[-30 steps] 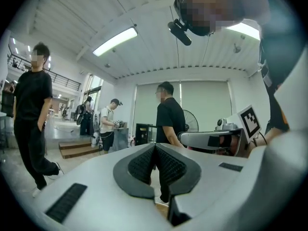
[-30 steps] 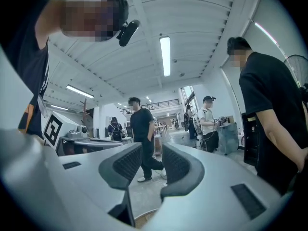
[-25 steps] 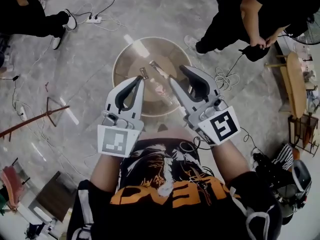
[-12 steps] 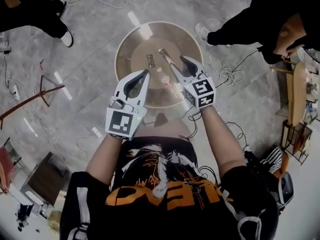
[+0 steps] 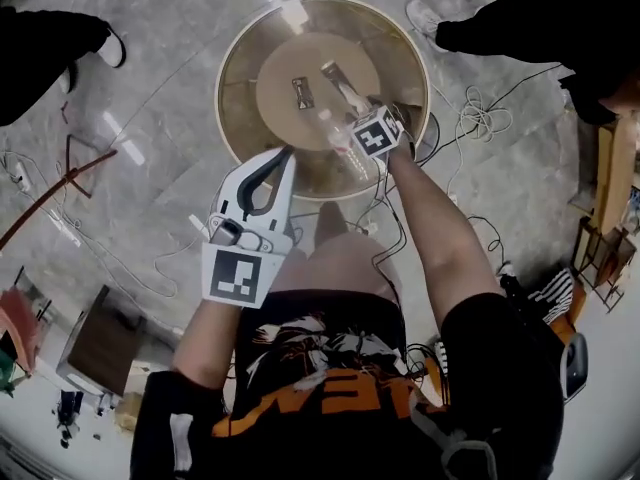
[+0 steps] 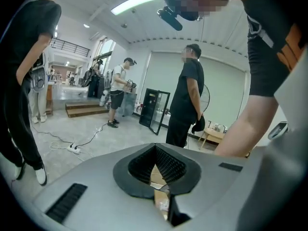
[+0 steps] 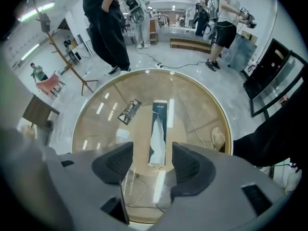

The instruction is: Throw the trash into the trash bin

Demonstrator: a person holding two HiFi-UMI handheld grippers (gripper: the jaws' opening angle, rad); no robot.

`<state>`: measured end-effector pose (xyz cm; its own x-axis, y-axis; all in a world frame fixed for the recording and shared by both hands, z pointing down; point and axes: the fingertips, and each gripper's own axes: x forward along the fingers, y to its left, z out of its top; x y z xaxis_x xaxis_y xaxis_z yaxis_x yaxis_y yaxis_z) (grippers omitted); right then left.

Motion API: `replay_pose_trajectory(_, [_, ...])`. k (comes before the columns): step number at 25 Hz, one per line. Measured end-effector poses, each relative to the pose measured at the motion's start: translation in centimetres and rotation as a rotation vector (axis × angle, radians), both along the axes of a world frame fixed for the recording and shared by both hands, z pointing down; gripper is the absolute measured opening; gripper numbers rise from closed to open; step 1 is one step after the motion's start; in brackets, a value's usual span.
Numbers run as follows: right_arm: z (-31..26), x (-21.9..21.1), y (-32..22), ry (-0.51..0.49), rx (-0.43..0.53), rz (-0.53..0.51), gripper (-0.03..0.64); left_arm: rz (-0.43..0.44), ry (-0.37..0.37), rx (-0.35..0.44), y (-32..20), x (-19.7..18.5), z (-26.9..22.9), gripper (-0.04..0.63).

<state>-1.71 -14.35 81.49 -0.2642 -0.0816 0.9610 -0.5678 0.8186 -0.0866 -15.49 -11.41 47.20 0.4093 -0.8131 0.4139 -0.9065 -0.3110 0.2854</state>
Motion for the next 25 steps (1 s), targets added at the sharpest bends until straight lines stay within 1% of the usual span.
replay_pose_trajectory(5, [5.4,0.7,-1.2,0.061,-0.023,0.007,0.264,-0.021,0.000,-0.056,0.9,-0.4,3.2,0.023])
replay_pose_trajectory(7, [6.9,1.2,-0.8,0.112,-0.038,-0.006,0.264,-0.021,-0.009,-0.079,1.8,-0.5,3.7,0.023])
replay_pose_trajectory(8, [7.5,1.5,-0.4,0.143,-0.044,-0.018,0.250,-0.015,-0.020,-0.091,2.4,-0.5,3.8,0.023])
replay_pose_trajectory(9, [7.8,1.8,-0.1,0.168,-0.047,-0.025,0.167,-0.006,-0.033,-0.102,2.8,-0.6,3.8,0.023])
replay_pose_trajectory(11, [7.6,2.3,-0.1,0.179,-0.031,-0.014,0.136,0.008,-0.049,-0.109,3.2,-0.5,3.7,0.023])
replay_pose_trajectory(12, [7.2,2.6,-0.3,0.174,-0.019,0.000,0.081,0.013,-0.050,-0.106,3.2,-0.5,3.6,0.023])
replay_pose_trajectory(13, [6.8,3.0,-0.5,0.170,-0.009,0.016,0.057,0.016,-0.049,-0.100,3.0,-0.3,3.4,0.023])
replay_pose_trajectory(15, [5.9,4.2,-0.5,0.165,0.000,0.052,0.044,0.028,-0.047,-0.091,2.5,0.2,2.8,0.023])
replay_pose_trajectory(18, [4.6,7.1,-0.3,0.163,-0.005,0.136,0.038,0.055,-0.046,-0.074,1.7,1.5,1.9,0.023])
replay_pose_trajectory(20, [3.8,9.5,-0.3,0.154,-0.005,0.228,0.038,0.077,-0.046,-0.060,1.2,2.7,1.3,0.023])
replay_pose_trajectory(22, [3.2,12.9,0.1,0.143,-0.008,0.342,0.037,0.106,-0.051,-0.044,0.9,4.5,0.9,0.023])
replay_pose_trajectory(25, [3.0,20.5,2.6,0.153,-0.037,0.548,0.037,0.166,-0.044,-0.024,0.8,8.6,0.6,0.023])
